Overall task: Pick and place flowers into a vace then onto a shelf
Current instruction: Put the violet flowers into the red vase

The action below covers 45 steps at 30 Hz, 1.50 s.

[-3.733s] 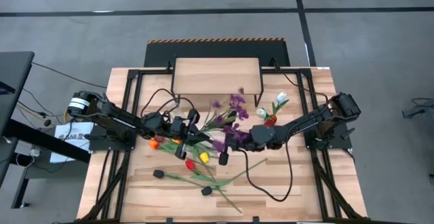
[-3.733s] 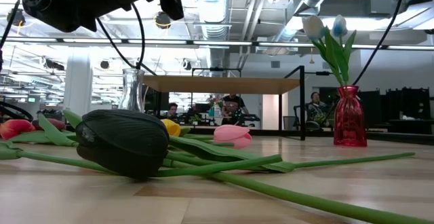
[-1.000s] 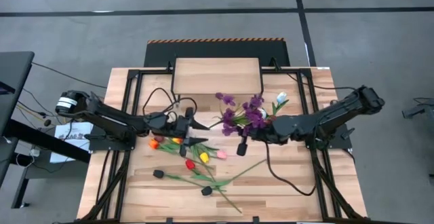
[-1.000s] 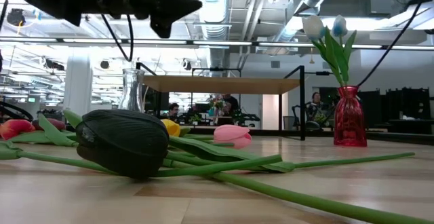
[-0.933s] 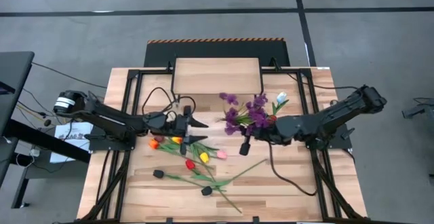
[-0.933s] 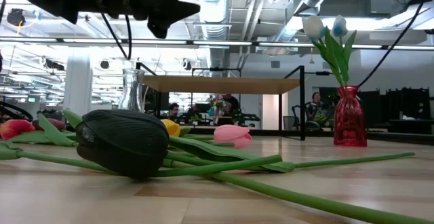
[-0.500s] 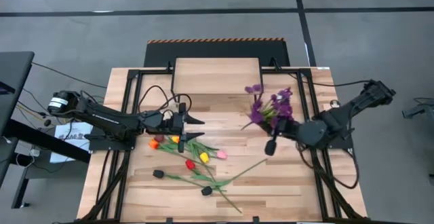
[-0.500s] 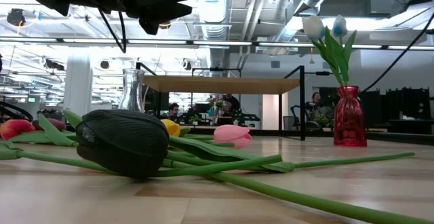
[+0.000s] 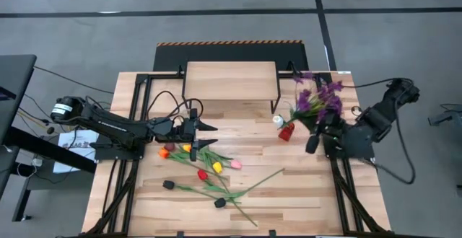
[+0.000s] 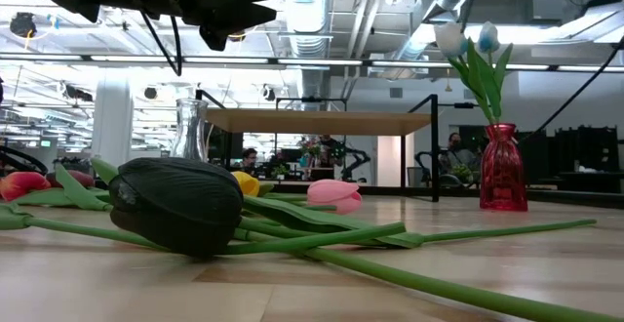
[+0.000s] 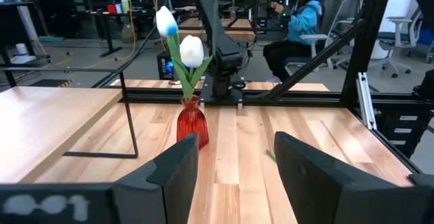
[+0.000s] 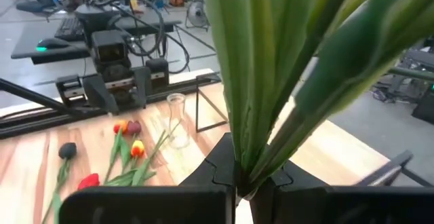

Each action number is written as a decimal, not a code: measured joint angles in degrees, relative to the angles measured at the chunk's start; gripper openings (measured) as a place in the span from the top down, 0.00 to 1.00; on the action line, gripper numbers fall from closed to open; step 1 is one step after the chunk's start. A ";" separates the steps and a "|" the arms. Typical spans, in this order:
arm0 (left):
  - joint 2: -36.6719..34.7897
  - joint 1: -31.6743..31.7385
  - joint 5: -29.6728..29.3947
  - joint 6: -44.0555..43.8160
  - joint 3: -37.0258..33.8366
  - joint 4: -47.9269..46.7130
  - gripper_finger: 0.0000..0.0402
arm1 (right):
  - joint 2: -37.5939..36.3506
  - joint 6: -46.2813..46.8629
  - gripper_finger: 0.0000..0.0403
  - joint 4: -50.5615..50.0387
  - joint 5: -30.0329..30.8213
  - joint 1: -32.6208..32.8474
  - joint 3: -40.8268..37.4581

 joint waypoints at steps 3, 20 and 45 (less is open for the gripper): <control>0.00 0.00 0.00 0.01 0.00 0.00 0.54 | -1.35 3.84 0.99 -6.63 -0.01 -0.09 1.41; 0.00 0.00 0.02 0.04 0.00 0.00 0.54 | -1.45 31.75 0.99 -34.64 -2.43 -2.51 0.71; 0.00 0.00 0.37 0.02 0.00 0.00 0.54 | 5.25 34.37 0.99 -29.73 -0.85 -2.56 -5.19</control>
